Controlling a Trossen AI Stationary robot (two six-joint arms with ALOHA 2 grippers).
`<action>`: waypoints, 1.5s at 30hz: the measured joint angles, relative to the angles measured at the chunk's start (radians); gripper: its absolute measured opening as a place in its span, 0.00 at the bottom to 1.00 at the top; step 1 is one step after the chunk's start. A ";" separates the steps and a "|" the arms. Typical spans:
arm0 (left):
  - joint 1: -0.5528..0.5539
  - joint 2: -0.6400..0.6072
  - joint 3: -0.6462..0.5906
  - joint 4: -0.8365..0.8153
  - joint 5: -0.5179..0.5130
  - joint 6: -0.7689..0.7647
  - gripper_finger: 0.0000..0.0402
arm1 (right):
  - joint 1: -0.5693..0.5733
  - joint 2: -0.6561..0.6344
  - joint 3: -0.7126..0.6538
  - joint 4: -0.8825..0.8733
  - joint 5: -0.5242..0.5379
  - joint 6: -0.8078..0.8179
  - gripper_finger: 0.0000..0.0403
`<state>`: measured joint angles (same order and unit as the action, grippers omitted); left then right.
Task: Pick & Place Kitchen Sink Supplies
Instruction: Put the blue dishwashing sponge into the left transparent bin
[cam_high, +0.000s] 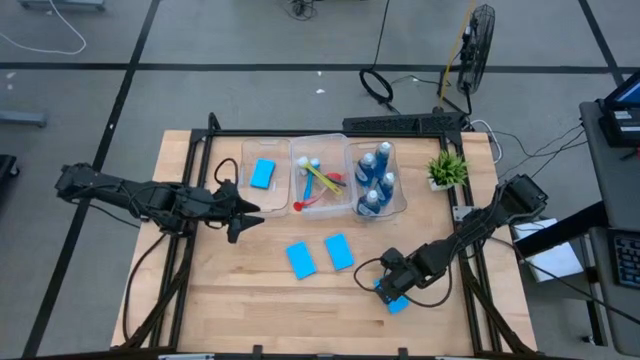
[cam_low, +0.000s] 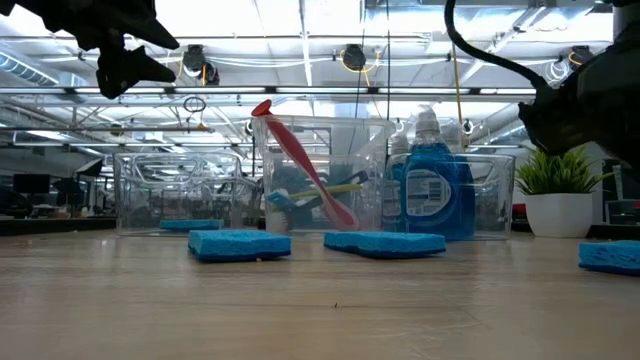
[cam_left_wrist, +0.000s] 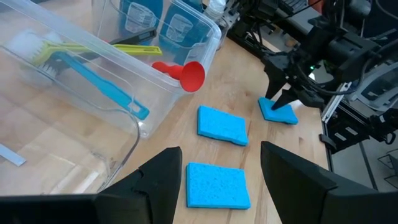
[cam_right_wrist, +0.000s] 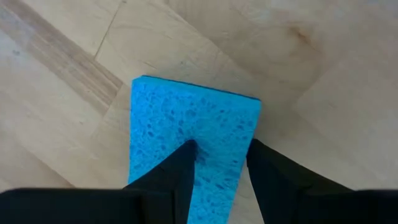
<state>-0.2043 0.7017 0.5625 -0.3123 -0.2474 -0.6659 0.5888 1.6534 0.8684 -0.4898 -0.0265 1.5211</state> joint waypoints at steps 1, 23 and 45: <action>0.000 0.000 0.000 0.000 -0.001 0.000 0.54 | 0.000 0.005 0.000 -0.003 0.000 -0.001 0.33; 0.000 0.000 0.000 -0.001 -0.017 0.010 0.54 | -0.006 0.014 -0.004 -0.047 0.029 -0.021 0.33; 0.000 0.000 0.000 -0.008 -0.020 -0.058 0.54 | -0.032 -0.112 -0.009 0.279 0.219 -0.241 0.00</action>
<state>-0.2043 0.7017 0.5625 -0.3198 -0.2673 -0.7239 0.5570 1.5412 0.8597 -0.2113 0.1930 1.2797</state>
